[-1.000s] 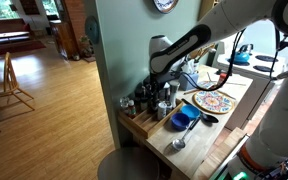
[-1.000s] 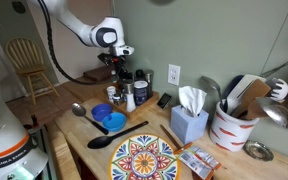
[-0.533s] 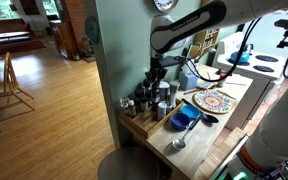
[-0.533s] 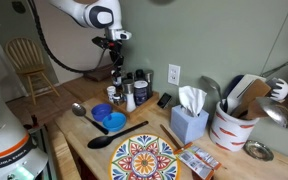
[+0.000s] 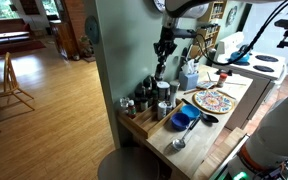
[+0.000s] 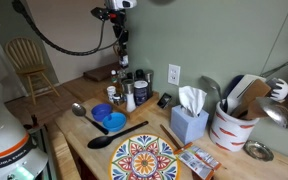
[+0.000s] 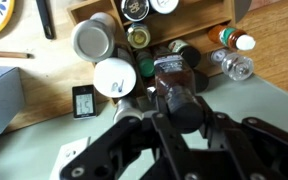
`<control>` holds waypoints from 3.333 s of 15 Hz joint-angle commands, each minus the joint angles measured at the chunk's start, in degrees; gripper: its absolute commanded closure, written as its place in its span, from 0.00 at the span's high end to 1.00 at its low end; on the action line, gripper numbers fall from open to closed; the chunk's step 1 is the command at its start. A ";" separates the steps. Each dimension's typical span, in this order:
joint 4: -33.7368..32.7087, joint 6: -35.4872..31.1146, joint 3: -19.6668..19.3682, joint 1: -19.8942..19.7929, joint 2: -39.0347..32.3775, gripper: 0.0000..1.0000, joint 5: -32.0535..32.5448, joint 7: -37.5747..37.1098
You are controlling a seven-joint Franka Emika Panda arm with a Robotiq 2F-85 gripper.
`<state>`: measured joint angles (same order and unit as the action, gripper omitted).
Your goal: Remove one bottle from the box
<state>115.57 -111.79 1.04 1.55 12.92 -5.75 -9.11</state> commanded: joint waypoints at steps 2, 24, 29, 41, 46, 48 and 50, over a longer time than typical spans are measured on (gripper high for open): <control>-3.17 1.07 -4.05 -3.98 0.87 0.08 -0.53 0.80; -2.09 -6.13 -8.56 -9.76 -9.13 0.08 6.97 -4.97; -1.85 -12.17 -9.95 -10.34 -15.56 0.08 6.36 -7.48; -1.42 -22.35 -10.68 -10.04 -26.11 0.08 2.80 -11.08; -1.91 -22.67 -10.89 -9.50 -28.52 0.08 3.48 -11.70; -2.11 -22.23 -10.84 -9.45 -29.05 0.08 3.25 -11.49; -2.06 -22.15 -10.78 -9.53 -28.90 0.57 2.85 -11.11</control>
<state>113.99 -133.73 -9.37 -8.31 -15.80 -2.09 -19.94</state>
